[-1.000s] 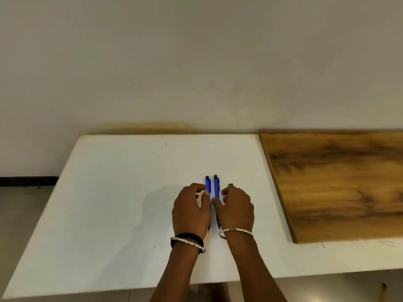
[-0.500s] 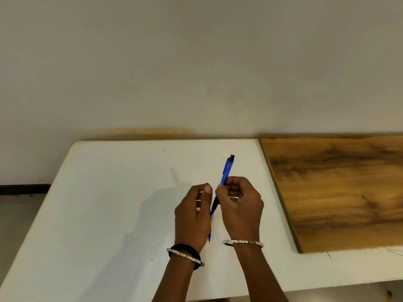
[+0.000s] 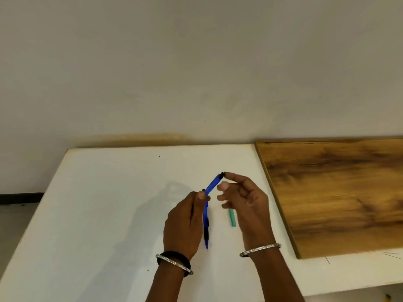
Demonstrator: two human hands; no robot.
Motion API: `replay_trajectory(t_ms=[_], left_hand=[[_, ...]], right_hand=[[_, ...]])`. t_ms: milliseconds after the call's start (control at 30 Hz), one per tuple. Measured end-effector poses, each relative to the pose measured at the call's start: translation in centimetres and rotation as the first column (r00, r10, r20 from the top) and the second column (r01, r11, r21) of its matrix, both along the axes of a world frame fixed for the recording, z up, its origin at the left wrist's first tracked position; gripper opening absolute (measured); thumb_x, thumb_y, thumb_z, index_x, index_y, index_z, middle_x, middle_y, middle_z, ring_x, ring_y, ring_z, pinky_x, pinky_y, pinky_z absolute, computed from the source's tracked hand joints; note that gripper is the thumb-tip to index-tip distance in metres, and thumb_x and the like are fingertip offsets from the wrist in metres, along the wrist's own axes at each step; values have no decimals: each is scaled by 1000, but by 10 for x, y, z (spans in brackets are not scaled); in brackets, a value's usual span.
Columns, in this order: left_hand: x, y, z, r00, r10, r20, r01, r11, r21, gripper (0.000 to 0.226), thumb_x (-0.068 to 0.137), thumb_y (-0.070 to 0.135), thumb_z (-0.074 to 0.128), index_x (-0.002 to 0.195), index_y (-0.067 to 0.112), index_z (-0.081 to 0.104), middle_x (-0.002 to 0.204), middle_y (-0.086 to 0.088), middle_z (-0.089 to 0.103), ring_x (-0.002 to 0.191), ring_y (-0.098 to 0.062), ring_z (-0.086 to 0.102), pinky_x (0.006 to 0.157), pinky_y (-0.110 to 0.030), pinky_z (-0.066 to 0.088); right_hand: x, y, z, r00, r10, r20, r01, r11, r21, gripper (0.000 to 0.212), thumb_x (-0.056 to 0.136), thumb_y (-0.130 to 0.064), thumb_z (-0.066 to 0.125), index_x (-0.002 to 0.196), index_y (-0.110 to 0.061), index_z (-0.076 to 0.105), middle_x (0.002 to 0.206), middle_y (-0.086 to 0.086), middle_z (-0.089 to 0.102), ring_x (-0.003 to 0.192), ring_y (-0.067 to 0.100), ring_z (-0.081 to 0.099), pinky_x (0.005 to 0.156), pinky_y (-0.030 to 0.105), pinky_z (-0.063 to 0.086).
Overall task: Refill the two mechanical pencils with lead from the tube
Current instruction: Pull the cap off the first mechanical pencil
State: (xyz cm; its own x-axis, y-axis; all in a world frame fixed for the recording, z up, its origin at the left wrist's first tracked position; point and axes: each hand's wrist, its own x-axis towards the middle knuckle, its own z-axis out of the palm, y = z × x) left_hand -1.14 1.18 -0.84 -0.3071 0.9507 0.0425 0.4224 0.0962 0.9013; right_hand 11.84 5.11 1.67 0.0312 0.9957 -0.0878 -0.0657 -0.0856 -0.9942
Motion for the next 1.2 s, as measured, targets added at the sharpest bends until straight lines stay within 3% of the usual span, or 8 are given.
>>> replay_trajectory(t_ms=[67, 300, 600, 833, 1000, 1067, 1133, 1200], left_hand=[[-1, 0, -2, 995, -63, -73, 63, 998, -4, 44, 90, 58, 30, 88, 31, 64, 50, 12, 44, 50, -4, 42, 49, -12, 35], [8, 2, -4, 973, -154, -173, 153, 988, -21, 44, 89, 56, 31, 108, 33, 63, 73, 17, 54, 68, -3, 53, 59, -10, 35], [14, 3, -3, 959, -195, -204, 195, 981, -20, 34, 95, 44, 37, 110, 30, 64, 86, 8, 63, 76, -9, 57, 70, -28, 50], [22, 3, -2, 941, -226, -251, 211, 974, -86, 33, 96, 41, 37, 111, 30, 65, 92, 12, 65, 79, -6, 56, 66, -7, 36], [13, 2, -3, 953, -161, -256, 138, 985, -104, 30, 97, 40, 38, 105, 31, 65, 85, 12, 65, 71, -5, 54, 61, -13, 37], [9, 3, -4, 964, -132, -232, 109, 988, -109, 31, 96, 40, 40, 108, 28, 65, 92, 10, 68, 79, -8, 58, 69, -20, 46], [11, 3, -4, 965, -137, -223, 114, 987, -112, 36, 94, 43, 39, 112, 26, 65, 93, 10, 68, 81, -9, 59, 74, -21, 47], [15, 3, -5, 959, -154, -240, 131, 985, -110, 39, 93, 46, 38, 112, 26, 66, 86, 10, 64, 76, -7, 55, 70, -16, 42]], right_hand=[[10, 4, 2, 997, -57, -56, 58, 998, 27, 25, 81, -30, 69, 104, -19, 71, 89, 6, 76, 76, 23, 73, 63, 24, 58], [21, 6, -9, 992, -116, 42, 114, 992, 46, 12, 86, -20, 69, 96, -18, 73, 85, 2, 76, 70, 20, 72, 63, 23, 58], [35, 5, -9, 995, -75, -65, 75, 997, -11, 6, 85, -8, 67, 89, -7, 71, 80, 13, 76, 70, 27, 74, 64, 29, 60], [38, 2, -10, 973, -138, -186, 112, 984, -140, 11, 86, -8, 66, 93, 0, 66, 83, 21, 75, 72, 34, 75, 60, 30, 61], [55, 7, -11, 900, -322, -292, 267, 940, -214, 15, 94, -9, 58, 100, 5, 57, 79, 23, 73, 73, 36, 74, 60, 34, 61], [59, 7, -14, 927, -360, -103, 341, 926, -164, 12, 93, -11, 61, 96, 1, 60, 77, 18, 73, 70, 31, 75, 57, 32, 61], [59, 6, -23, 907, -305, 289, 320, 947, -4, 8, 89, -14, 68, 88, -7, 65, 79, 9, 72, 69, 22, 72, 62, 30, 61], [56, 4, -31, 722, -182, 668, 164, 982, 90, 8, 84, -19, 73, 86, -13, 70, 83, 1, 69, 73, 12, 63, 67, 21, 52]])
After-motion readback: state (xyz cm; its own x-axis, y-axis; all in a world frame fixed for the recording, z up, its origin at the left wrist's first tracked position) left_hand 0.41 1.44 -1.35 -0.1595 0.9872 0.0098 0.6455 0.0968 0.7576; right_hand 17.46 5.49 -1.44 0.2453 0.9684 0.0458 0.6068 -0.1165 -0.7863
